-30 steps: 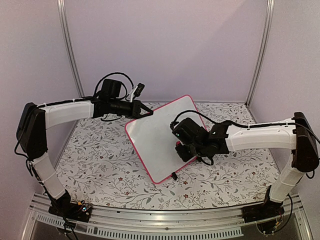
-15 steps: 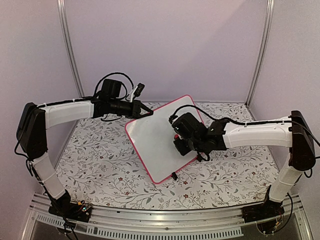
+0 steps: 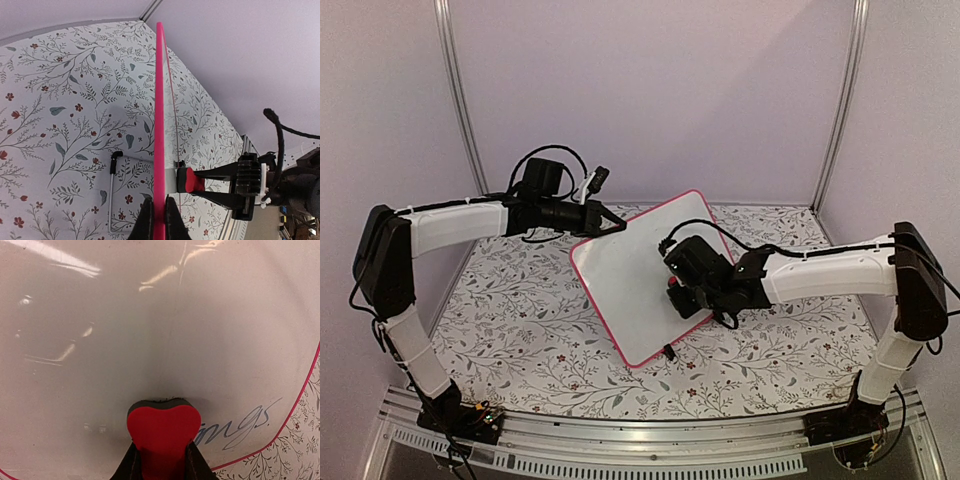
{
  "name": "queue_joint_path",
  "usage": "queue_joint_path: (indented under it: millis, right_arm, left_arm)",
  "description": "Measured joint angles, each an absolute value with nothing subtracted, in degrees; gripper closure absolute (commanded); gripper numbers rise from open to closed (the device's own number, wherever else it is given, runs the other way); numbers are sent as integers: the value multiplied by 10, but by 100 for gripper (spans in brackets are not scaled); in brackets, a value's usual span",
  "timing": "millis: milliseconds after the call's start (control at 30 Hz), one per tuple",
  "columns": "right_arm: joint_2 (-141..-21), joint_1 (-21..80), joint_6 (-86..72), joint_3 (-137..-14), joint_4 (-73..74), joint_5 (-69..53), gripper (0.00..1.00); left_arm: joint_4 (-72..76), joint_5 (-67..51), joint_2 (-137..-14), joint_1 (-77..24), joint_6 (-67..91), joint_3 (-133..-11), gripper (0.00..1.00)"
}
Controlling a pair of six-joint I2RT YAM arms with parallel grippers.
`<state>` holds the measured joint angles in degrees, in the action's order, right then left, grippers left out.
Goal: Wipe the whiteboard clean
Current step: Erase the whiteboard at the center of the board.
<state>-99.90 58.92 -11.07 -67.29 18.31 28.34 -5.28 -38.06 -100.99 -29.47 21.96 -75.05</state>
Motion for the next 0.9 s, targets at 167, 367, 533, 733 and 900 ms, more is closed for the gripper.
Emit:
queue_joint_path:
  millis: [167,367,533,733,900]
  right_arm:
    - [-998,589,-120,-660,166,281,100]
    - [-992,590,-131,-637,153,281,100]
    - [-986,591,-137,-622,154,281,100]
    - [-984,591,-141,-617,159,280,100]
    - [-982,591,-142,-612,167,274,100]
  left_arm:
    - [-53,-380,-1010,-295,221,-750,100]
    - [-53,-380,-1010,-295,221,-750,100]
    - [-53,-380,-1010,-295,222,-750,100]
    - [-53,-380,-1010,-295,222,-750,100]
    - [-53,-380,-1010,-295,222,-750,100]
